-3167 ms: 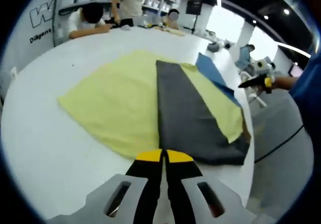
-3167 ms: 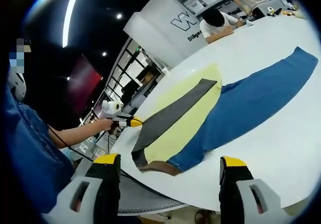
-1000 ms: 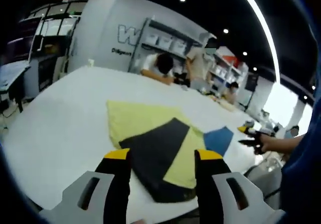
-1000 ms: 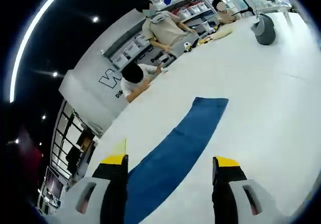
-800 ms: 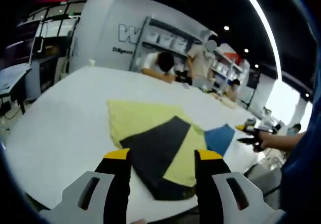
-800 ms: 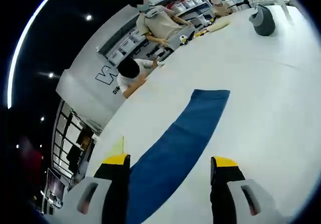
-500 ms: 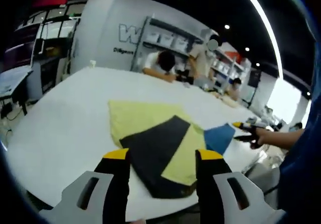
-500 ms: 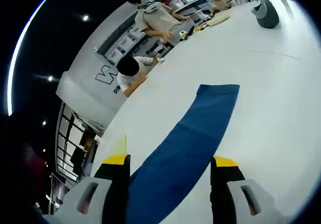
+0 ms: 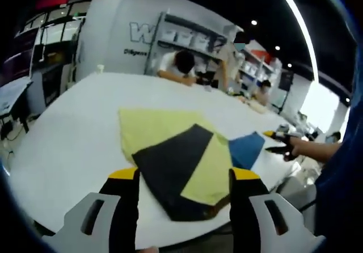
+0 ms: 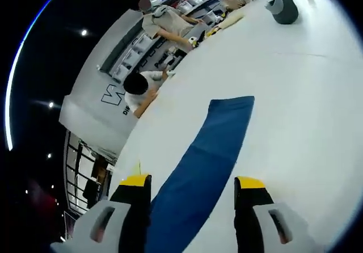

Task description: Fold the garment on the visible template until the final outline fits inside the template.

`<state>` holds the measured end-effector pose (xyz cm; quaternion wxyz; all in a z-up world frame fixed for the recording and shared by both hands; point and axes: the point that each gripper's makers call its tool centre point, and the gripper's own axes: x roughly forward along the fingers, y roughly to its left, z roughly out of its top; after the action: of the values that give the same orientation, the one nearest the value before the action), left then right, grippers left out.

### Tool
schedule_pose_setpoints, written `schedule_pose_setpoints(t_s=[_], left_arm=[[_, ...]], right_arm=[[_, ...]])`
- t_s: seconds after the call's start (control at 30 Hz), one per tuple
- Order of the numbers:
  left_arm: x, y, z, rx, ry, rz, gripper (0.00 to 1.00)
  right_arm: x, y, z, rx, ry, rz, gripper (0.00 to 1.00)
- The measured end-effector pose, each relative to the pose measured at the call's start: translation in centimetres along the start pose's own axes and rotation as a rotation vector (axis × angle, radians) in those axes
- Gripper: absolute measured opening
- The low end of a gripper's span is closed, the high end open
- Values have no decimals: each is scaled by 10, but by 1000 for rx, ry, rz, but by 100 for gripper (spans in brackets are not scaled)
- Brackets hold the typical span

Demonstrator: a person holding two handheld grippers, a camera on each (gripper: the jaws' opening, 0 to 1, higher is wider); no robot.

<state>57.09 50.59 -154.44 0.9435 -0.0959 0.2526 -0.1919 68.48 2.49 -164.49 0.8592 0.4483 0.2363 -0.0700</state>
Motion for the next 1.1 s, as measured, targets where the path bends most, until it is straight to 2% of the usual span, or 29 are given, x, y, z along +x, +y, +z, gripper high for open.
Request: schedule_pose_setpoints(t_s=[0.1,0.17,0.27,0.4,0.53,0.63,0.73,0.8,0.83,0.87,1.1], left_arm=[[0,-2,2,24,3,-12,68],[1,-2,-1,34,19,-17,73],[3,-3,-3,39,29,-19,84],[5,-6,-9,51,60,-27,86],[8,-7,-9,81,66,-29,91],[8,-6,-7,104,61,-22,94],[8,0,-6,111,68,-10,96],[6,4,-3,122,75,15,97],[2,9,0,135,70,36,97],[1,11,-3,129,77,41,97],[-2,13,-9,132,102,50,97]], right_arm=[[1,3,3,20,-6,14,60],[2,5,0,31,13,15,61],[2,7,-2,35,31,18,61],[2,9,0,44,19,29,62],[4,7,-2,75,41,32,62],[2,14,7,80,17,58,61],[3,5,19,123,-3,51,60],[6,-7,42,145,-64,37,58],[12,-18,60,207,-91,36,57],[17,-22,66,209,-85,41,55],[29,-36,79,249,-79,22,48]])
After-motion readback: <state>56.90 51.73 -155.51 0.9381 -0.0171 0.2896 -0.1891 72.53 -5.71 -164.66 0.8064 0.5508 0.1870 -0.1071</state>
